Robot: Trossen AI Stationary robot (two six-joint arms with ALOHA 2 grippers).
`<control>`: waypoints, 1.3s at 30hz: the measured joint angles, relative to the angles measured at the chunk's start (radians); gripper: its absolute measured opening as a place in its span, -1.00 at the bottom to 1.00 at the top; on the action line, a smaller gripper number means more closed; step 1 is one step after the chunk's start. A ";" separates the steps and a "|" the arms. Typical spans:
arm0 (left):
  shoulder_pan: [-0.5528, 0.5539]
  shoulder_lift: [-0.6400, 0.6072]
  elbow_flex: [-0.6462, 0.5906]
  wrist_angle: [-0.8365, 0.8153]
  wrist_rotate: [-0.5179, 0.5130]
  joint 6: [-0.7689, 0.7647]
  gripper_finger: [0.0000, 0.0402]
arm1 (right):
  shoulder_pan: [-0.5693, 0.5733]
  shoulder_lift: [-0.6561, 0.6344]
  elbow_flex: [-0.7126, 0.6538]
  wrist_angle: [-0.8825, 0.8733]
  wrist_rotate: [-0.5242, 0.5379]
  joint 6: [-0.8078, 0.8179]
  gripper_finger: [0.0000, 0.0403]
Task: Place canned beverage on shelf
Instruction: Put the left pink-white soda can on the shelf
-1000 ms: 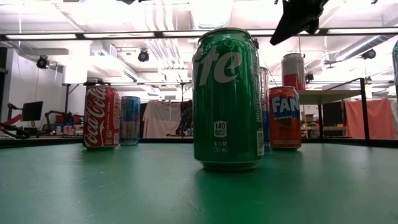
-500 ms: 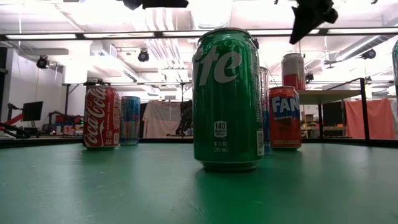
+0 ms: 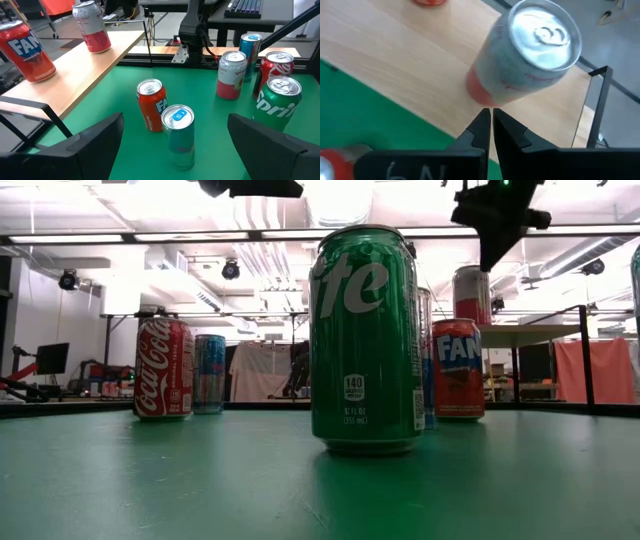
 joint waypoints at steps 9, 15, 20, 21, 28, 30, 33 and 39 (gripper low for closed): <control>0.001 -0.002 0.002 0.022 -0.067 0.079 0.70 | -0.139 0.002 0.000 0.138 -0.114 -0.138 -0.94; 0.001 -0.002 0.003 0.023 -0.072 0.086 0.70 | -0.161 0.015 0.000 0.177 -0.112 -0.174 -0.94; 0.001 -0.003 0.003 0.022 -0.079 0.086 0.70 | -0.168 0.044 0.000 0.225 -0.111 -0.207 -0.94; 0.001 -0.003 0.003 0.022 -0.079 0.087 0.70 | -0.168 0.049 0.000 0.229 -0.111 -0.215 -0.94; 0.001 -0.003 0.003 0.012 -0.079 0.098 0.70 | -0.168 0.044 0.031 0.172 -0.151 -0.214 -0.94; 0.001 -0.003 0.003 0.011 -0.079 0.110 0.70 | -0.168 0.042 0.063 0.123 -0.185 -0.204 -0.94; 0.001 -0.003 0.003 0.012 -0.080 0.132 0.70 | -0.168 0.040 0.107 0.027 -0.195 -0.167 -0.94; 0.002 -0.003 0.004 0.013 -0.080 0.186 0.70 | -0.169 0.041 0.134 -0.078 -0.175 -0.135 -0.94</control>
